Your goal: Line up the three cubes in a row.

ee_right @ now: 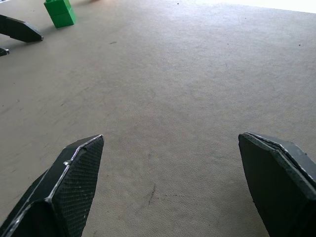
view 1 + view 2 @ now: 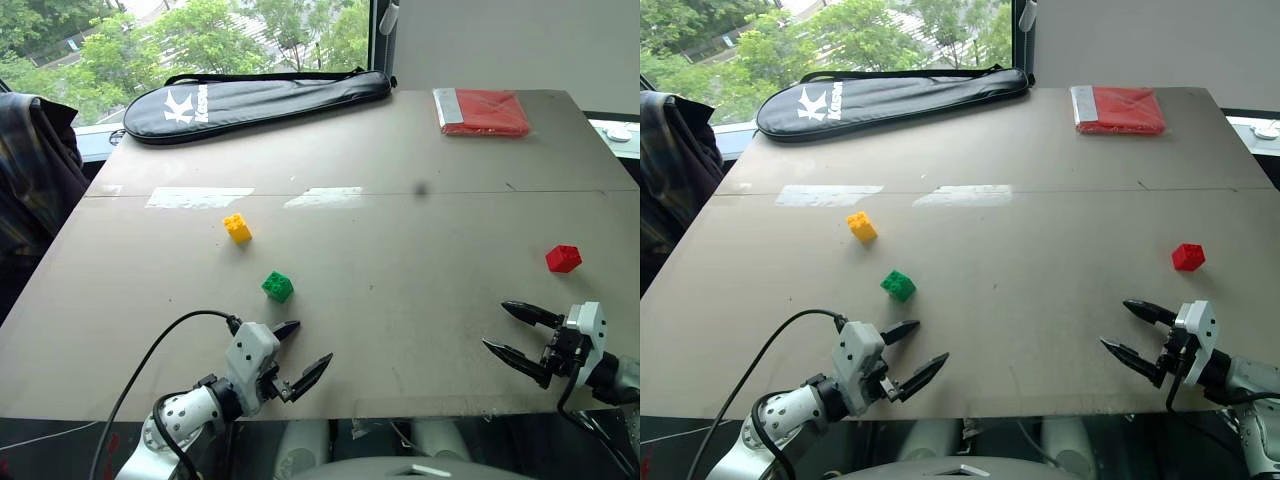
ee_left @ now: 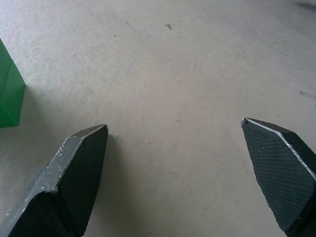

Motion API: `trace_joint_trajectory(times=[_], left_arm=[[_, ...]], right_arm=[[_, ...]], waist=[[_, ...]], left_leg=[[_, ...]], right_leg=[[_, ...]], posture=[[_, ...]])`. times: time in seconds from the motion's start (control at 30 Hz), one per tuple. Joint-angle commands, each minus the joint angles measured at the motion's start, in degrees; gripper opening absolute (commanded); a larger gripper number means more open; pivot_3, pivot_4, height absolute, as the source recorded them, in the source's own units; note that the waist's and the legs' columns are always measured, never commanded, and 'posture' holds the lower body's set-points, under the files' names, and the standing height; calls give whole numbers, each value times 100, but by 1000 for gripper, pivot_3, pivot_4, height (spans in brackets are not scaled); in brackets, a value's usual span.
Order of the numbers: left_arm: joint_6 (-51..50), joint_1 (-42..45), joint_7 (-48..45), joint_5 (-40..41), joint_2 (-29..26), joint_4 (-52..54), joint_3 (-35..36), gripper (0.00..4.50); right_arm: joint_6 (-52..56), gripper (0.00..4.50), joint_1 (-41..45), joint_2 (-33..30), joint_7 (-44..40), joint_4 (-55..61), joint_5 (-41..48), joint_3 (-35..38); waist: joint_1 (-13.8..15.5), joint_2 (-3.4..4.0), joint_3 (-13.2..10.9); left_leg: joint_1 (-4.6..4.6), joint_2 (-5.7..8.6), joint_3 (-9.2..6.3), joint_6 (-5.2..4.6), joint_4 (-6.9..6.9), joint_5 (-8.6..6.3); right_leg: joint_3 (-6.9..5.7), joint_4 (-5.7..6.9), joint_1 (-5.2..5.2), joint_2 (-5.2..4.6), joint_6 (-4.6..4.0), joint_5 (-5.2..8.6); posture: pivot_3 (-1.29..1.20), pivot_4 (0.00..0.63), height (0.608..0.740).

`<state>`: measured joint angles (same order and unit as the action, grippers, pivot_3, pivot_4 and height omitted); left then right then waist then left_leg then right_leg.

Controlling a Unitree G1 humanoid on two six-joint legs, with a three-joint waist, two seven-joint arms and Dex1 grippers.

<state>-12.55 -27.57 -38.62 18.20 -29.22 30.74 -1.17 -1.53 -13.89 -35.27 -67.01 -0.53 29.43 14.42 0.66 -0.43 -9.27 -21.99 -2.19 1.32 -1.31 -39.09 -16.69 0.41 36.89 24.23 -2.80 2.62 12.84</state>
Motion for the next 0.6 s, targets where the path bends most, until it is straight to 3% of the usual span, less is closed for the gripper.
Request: trace_joint_trajectory(times=[0.03, 0.33, 0.6], left_arm=[[30, -22, -165, 31, -46, -108, -153, 4418], [90, 29, -115, -41, -22, -113, -185, 4418], [-546, 119, 122, 265, 26, 152, -97, 4418]], right_arm=[[-36, 4500, -73, -93, 13, 236, 9, 114], [38, 4500, -77, -77, 167, 308, 28, 103], [231, 4500, -124, -24, 423, 368, 112, 190]], waist=[[2, 1, 0], [12, 2, -1], [14, 4, 1]], left_leg=[[0, 0, 0, 0, 0, 0], [0, 2, 1, 0, -1, 0], [3, 3, -1, -1, -1, 1]], right_leg=[[0, 0, 0, 0, 0, 0], [1, 0, -1, 0, 0, 0], [0, 0, -4, 1, 0, -1]], posture=[[0, 150, 708], [0, 150, 708], [0, 150, 708]])
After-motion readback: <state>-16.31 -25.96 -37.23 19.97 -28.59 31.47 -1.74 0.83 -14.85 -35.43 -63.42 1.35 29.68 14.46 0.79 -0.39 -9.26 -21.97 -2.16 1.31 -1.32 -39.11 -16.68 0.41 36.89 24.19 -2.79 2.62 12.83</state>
